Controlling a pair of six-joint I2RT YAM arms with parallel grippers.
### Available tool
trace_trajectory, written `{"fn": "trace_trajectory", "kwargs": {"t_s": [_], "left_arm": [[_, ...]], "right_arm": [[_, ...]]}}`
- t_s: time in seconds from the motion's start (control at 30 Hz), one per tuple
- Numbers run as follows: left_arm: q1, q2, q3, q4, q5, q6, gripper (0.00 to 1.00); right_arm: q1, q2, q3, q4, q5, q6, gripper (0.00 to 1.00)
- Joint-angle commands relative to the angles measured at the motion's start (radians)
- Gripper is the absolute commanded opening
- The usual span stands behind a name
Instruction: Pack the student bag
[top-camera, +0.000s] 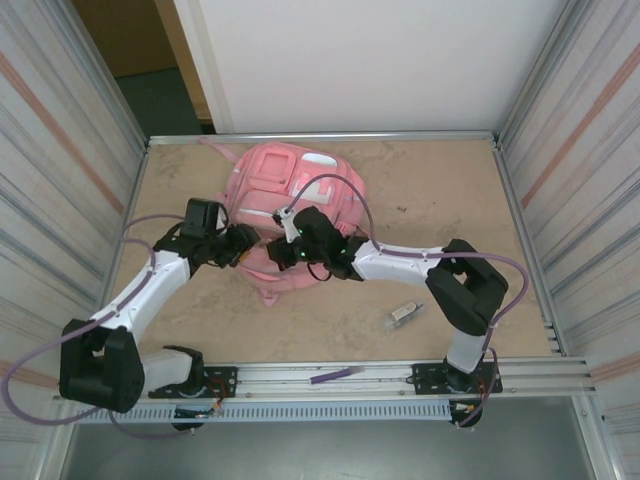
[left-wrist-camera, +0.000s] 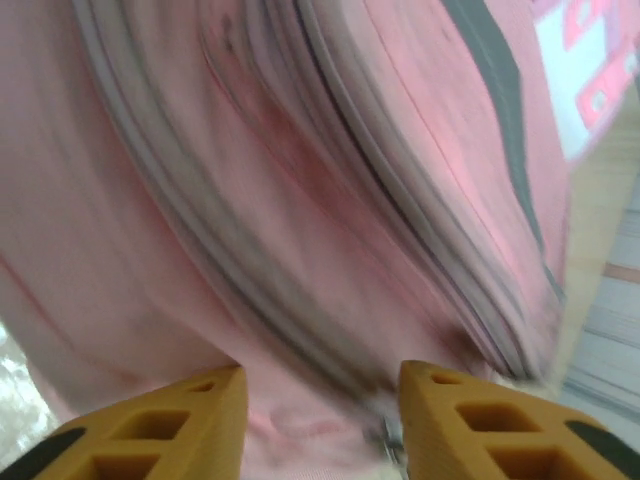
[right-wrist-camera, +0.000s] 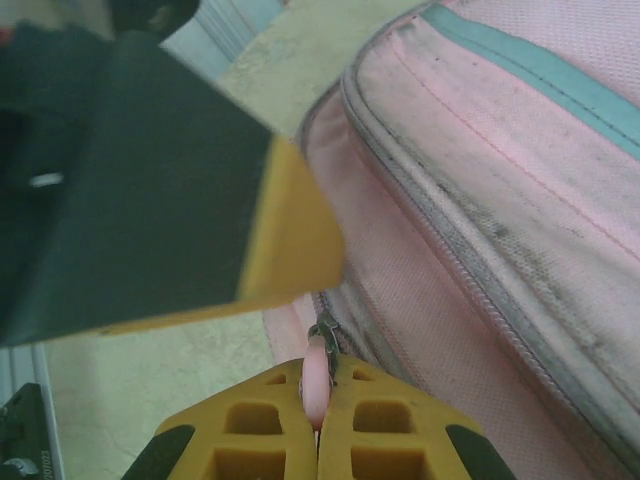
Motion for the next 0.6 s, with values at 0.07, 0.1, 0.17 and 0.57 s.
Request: {"fn": "trace_trajectory", "kwargs": {"t_s": [0.07,0.1,0.17,0.57], "left_arm": [[0.004,0.087,0.066,0.056,-0.082,-0.003,0.26],[0.007,0.096,0.069,0.054,-0.083,0.012,0.21],[0.019,0.095,0.057,0.054,-0.101,0.036,0.07],[0.170,0.108,0.082,0.073,-0.062,0.215,0.00]], "right_arm": [[0.024,-0.044,0.014,0.040,-0.025,-0.001,0.00],[0.023,-0.061,-0.008,0.038,-0.007,-0.016,0.00],[0.016,-0.089,-0.042,0.014,0.016,-0.052,0.00],[-0.091,-0.317,-0.238,-0.150,0.079,-0.142,0.00]]}}
